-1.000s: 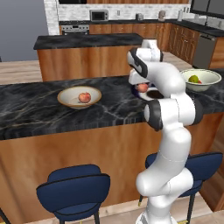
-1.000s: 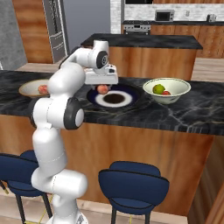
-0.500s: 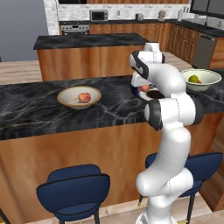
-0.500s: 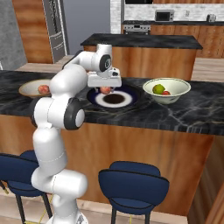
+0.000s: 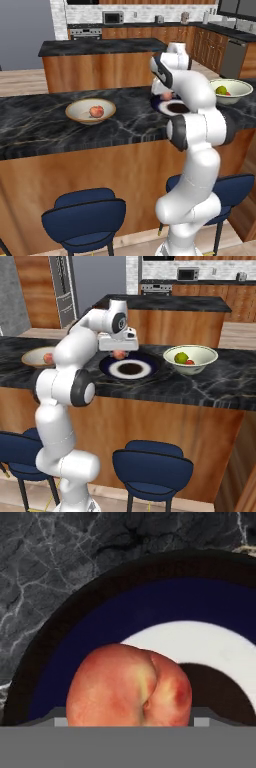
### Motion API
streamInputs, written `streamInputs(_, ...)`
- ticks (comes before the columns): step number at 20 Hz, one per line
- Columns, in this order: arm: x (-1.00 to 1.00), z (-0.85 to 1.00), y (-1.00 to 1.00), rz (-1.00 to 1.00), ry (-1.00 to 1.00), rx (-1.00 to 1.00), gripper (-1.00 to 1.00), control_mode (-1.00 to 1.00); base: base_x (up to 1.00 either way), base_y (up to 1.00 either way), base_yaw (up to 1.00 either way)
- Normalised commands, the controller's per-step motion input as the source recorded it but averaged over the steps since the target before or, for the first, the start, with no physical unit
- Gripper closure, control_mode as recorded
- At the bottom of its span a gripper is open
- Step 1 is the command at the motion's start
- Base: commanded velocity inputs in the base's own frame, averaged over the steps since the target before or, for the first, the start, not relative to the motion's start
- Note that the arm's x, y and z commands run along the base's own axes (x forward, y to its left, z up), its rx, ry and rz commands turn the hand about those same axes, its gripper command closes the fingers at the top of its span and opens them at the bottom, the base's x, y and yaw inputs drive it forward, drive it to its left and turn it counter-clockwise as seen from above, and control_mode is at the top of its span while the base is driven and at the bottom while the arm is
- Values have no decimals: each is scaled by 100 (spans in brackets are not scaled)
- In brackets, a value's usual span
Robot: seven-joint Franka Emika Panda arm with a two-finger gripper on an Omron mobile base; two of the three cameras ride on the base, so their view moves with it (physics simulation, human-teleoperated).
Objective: Take the fruits from the plate on the dining counter and place two fruits in each bowl.
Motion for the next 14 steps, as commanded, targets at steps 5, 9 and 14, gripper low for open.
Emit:
streamInputs(5,-64,83,13,0,-30,0,100,-100,0,0,0)
streamInputs(9,-98,73,44,1,-22,0,100,-100,0,0,0)
streamInputs(14,-79,32,95,5,-1,0,100,-100,0,0,0)
